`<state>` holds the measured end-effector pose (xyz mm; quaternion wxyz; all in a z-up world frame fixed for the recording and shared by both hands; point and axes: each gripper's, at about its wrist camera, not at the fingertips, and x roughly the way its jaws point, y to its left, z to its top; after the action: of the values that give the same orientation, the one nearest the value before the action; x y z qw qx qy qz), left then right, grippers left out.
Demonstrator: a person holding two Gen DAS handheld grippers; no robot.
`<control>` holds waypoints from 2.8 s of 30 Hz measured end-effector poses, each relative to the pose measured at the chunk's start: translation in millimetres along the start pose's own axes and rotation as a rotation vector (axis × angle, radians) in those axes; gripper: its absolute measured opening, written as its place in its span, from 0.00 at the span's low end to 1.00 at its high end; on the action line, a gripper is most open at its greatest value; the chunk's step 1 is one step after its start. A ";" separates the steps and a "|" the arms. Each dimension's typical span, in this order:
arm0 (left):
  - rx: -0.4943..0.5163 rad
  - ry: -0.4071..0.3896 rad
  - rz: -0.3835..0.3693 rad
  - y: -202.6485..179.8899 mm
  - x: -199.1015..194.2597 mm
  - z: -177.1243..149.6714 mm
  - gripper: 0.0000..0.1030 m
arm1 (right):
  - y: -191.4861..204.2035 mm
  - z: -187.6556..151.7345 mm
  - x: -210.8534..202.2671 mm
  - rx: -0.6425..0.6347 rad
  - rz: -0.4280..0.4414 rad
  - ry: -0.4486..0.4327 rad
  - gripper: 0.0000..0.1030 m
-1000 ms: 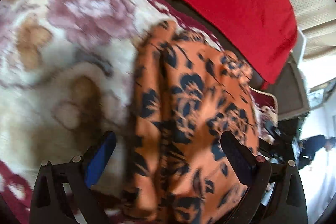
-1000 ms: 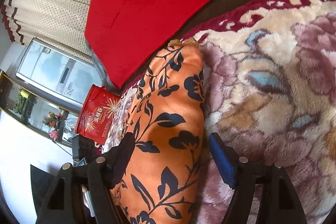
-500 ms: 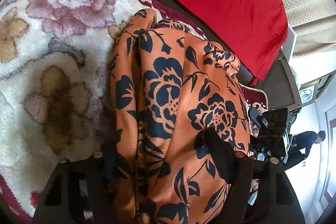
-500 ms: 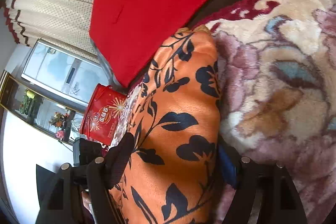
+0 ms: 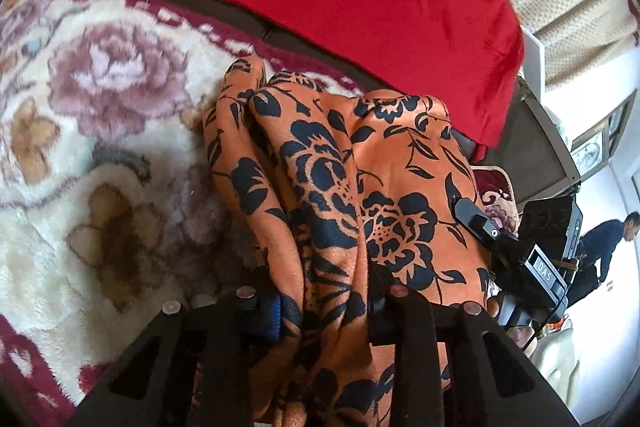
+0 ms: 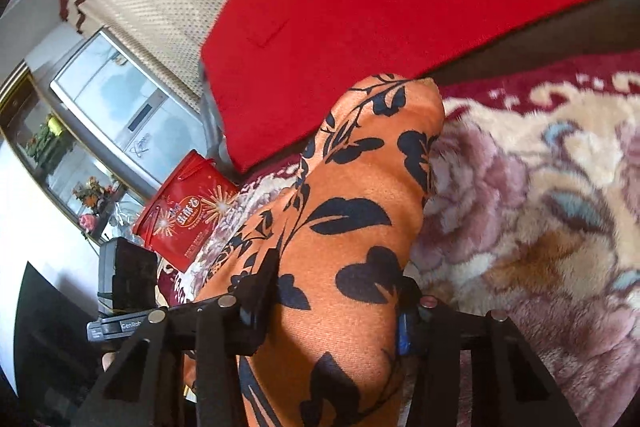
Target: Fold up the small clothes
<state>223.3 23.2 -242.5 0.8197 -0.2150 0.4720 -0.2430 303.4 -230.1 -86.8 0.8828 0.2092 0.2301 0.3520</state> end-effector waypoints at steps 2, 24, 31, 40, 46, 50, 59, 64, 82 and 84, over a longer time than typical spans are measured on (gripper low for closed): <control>0.018 -0.016 -0.002 -8.3 -5.0 0.1 0.29 | 6.4 1.4 -9.0 -0.028 0.001 -0.025 0.47; 0.260 -0.019 0.165 -134.7 61.9 -11.2 0.29 | -57.3 1.7 -124.5 0.015 -0.084 -0.152 0.47; 0.320 -0.026 0.251 -147.7 75.3 -18.3 0.29 | -71.8 0.2 -120.9 0.041 -0.106 -0.139 0.47; 0.336 -0.032 0.280 -150.9 71.8 -22.0 0.29 | -76.2 0.7 -116.3 0.062 -0.112 -0.135 0.47; 0.345 -0.032 0.297 -153.4 70.2 -25.2 0.29 | -80.4 2.6 -113.2 0.078 -0.120 -0.125 0.47; 0.341 -0.019 0.306 -153.3 68.6 -24.8 0.34 | -84.1 3.7 -109.5 0.100 -0.139 -0.105 0.47; 0.339 -0.002 0.285 -138.3 71.4 -32.2 0.42 | -95.8 5.8 -92.7 0.162 -0.218 -0.058 0.50; 0.317 0.019 0.253 -131.0 66.1 -29.0 0.44 | -100.4 9.0 -87.8 0.210 -0.272 -0.042 0.60; 0.468 -0.077 0.460 -124.8 69.6 -20.4 0.48 | -102.5 83.5 -27.8 0.162 -0.342 0.093 0.37; 0.483 -0.081 0.469 -124.2 70.2 -20.0 0.53 | -108.6 84.4 -23.6 0.188 -0.330 0.087 0.38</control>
<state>212.2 -119.5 -226.4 0.8986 0.0907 0.4045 -0.1438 391.9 -336.7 -70.3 0.8944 0.2348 0.3311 0.1880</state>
